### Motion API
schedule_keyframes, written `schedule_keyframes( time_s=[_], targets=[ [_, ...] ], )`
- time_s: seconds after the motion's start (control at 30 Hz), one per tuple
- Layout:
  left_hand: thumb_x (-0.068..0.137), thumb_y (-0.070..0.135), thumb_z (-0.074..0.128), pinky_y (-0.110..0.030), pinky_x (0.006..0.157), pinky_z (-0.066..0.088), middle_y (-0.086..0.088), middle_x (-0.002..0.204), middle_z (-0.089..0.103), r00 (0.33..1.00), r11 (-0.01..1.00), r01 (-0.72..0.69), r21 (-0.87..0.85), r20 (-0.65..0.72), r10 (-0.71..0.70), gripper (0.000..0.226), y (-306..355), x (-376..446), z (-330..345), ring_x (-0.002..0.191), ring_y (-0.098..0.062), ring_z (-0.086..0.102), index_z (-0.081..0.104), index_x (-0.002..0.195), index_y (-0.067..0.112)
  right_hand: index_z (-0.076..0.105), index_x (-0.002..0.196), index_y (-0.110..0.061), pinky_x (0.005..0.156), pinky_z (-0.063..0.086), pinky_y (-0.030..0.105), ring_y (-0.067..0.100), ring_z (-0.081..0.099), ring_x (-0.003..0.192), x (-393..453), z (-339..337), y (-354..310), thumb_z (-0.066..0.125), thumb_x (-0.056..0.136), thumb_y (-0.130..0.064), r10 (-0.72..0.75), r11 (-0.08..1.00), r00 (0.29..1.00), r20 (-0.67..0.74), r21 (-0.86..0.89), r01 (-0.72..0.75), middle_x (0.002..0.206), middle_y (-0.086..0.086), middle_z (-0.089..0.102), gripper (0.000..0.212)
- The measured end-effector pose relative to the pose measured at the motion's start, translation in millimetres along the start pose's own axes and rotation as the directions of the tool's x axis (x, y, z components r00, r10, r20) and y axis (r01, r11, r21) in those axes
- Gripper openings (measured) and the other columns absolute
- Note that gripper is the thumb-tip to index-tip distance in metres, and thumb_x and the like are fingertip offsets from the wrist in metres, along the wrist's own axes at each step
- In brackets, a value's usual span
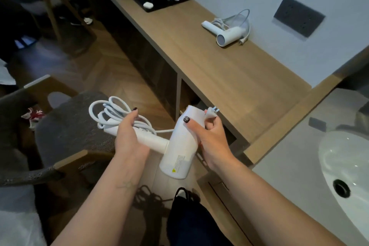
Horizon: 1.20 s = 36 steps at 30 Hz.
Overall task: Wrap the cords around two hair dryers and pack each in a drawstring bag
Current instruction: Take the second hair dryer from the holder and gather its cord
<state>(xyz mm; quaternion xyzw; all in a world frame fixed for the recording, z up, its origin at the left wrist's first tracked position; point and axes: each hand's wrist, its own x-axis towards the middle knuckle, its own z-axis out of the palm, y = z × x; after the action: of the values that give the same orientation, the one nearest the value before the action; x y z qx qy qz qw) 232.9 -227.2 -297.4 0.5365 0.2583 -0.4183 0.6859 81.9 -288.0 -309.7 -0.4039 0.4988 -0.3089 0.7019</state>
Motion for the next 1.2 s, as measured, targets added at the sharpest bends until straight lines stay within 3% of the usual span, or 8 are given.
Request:
schedule_keyframes(
  time_s=[0.13, 0.47, 0.6, 0.77, 0.93, 1.03, 1.13, 1.2],
  targets=[
    [0.079, 0.026, 0.074, -0.032, 0.062, 0.050, 0.002, 0.073, 0.058, 0.995, 0.999, 0.028, 0.022, 0.098, -0.030, 0.016, 13, 22, 48, 0.064, -0.015, 0.059, 0.059, 0.077, 0.022, 0.037, 0.131, -0.023, 0.088, 0.056, 0.047, 0.019, 0.069, 0.098, 42, 2, -26, 0.083, 0.072, -0.026, 0.016, 0.999, 1.000, 0.006, 0.036, -0.017, 0.115, 0.003, 0.063, 0.074],
    [0.080, 0.026, 0.074, -0.032, 0.057, 0.049, 0.003, 0.062, 0.058, 0.966, 0.983, 0.099, 0.157, 0.224, -0.133, 0.018, 28, 73, 157, 0.052, -0.014, 0.057, 0.058, 0.075, 0.021, 0.044, 0.127, -0.016, 0.066, 0.056, 0.028, 0.015, 0.071, 0.088, 125, -4, -75, 0.078, 0.078, -0.014, -0.025, 0.988, 0.988, -0.152, 0.150, 0.048, 0.116, 0.009, 0.064, 0.060],
    [0.081, 0.024, 0.074, -0.036, 0.065, 0.051, -0.001, 0.065, 0.059, 0.956, 0.961, 0.127, 0.244, 0.227, -0.184, 0.018, 39, 97, 201, 0.059, -0.019, 0.058, 0.058, 0.075, 0.020, 0.045, 0.125, -0.017, 0.064, 0.055, 0.028, 0.014, 0.071, 0.086, 160, 5, -86, 0.080, 0.077, -0.015, -0.034, 0.984, 0.969, -0.246, 0.161, 0.076, 0.114, 0.006, 0.065, 0.059],
    [0.080, 0.026, 0.075, -0.038, 0.068, 0.050, -0.005, 0.069, 0.059, 0.927, 0.912, 0.153, 0.379, 0.263, -0.265, 0.018, 54, 131, 257, 0.062, -0.023, 0.058, 0.059, 0.081, 0.018, 0.045, 0.113, -0.017, 0.065, 0.055, 0.035, 0.017, 0.069, 0.078, 201, 22, -94, 0.080, 0.060, -0.031, -0.015, 0.985, 0.939, -0.343, 0.154, 0.072, 0.104, 0.009, 0.064, 0.065],
    [0.076, 0.030, 0.078, -0.039, 0.071, 0.052, -0.008, 0.081, 0.063, 0.908, 0.869, 0.147, 0.472, 0.284, -0.307, 0.025, 59, 160, 299, 0.075, -0.027, 0.063, 0.063, 0.092, 0.018, 0.043, 0.118, -0.018, 0.071, 0.058, 0.044, 0.021, 0.069, 0.079, 233, 29, -96, 0.080, 0.076, -0.018, 0.016, 0.971, 0.913, -0.409, 0.224, 0.083, 0.104, 0.011, 0.063, 0.056],
    [0.075, 0.030, 0.079, -0.042, 0.076, 0.054, -0.008, 0.083, 0.065, 0.891, 0.855, 0.169, 0.490, 0.294, -0.345, 0.027, 54, 172, 316, 0.076, -0.028, 0.064, 0.062, 0.092, 0.018, 0.043, 0.120, -0.024, 0.071, 0.060, 0.043, 0.023, 0.070, 0.085, 247, 28, -95, 0.081, 0.072, -0.018, -0.002, 0.970, 0.907, -0.421, 0.220, 0.104, 0.108, 0.011, 0.063, 0.062],
    [0.077, 0.032, 0.078, -0.050, 0.089, 0.052, -0.011, 0.093, 0.069, 0.881, 0.837, 0.196, 0.511, 0.284, -0.380, 0.030, 44, 182, 335, 0.087, -0.032, 0.066, 0.064, 0.099, 0.017, 0.042, 0.125, -0.032, 0.077, 0.059, 0.050, 0.025, 0.070, 0.089, 263, 19, -95, 0.080, 0.075, -0.016, 0.017, 0.976, 0.904, -0.427, 0.204, 0.078, 0.109, 0.008, 0.065, 0.065],
    [0.077, 0.033, 0.078, -0.051, 0.089, 0.053, -0.014, 0.102, 0.069, 0.877, 0.824, 0.200, 0.530, 0.279, -0.392, 0.035, 37, 188, 347, 0.095, -0.033, 0.067, 0.065, 0.106, 0.017, 0.042, 0.127, -0.036, 0.079, 0.057, 0.057, 0.028, 0.070, 0.092, 277, 9, -94, 0.082, 0.070, -0.022, 0.070, 0.970, 0.896, -0.439, 0.238, 0.041, 0.109, 0.006, 0.065, 0.070]
  ],
)
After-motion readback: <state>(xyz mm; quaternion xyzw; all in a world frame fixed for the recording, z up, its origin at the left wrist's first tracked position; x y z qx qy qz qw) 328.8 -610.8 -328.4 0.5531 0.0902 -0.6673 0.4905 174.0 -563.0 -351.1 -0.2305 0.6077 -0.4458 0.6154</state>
